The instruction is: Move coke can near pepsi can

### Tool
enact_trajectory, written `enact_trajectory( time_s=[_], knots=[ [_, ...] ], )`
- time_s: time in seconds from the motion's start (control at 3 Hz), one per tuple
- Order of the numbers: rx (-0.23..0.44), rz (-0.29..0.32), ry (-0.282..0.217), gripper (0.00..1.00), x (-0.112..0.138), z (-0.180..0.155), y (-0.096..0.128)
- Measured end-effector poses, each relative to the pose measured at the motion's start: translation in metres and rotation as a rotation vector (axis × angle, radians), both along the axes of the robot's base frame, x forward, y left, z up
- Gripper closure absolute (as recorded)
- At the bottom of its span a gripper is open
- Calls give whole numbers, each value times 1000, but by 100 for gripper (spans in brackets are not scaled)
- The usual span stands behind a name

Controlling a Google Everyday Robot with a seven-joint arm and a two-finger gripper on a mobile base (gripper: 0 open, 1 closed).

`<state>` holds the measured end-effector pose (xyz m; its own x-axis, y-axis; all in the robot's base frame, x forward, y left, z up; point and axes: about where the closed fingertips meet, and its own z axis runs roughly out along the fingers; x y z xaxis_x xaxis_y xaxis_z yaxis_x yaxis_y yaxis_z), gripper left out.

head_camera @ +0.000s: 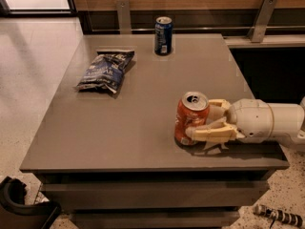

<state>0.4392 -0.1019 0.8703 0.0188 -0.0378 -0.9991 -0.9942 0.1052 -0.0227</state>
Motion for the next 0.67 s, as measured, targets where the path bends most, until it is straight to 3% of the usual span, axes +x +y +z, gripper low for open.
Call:
enact_trajectory(
  time_s=[0.33,0.67],
  knots=[
    [15,0,43,100,58,13,-16],
    [-6,-39,46,100,108,36,-34]
  ],
)
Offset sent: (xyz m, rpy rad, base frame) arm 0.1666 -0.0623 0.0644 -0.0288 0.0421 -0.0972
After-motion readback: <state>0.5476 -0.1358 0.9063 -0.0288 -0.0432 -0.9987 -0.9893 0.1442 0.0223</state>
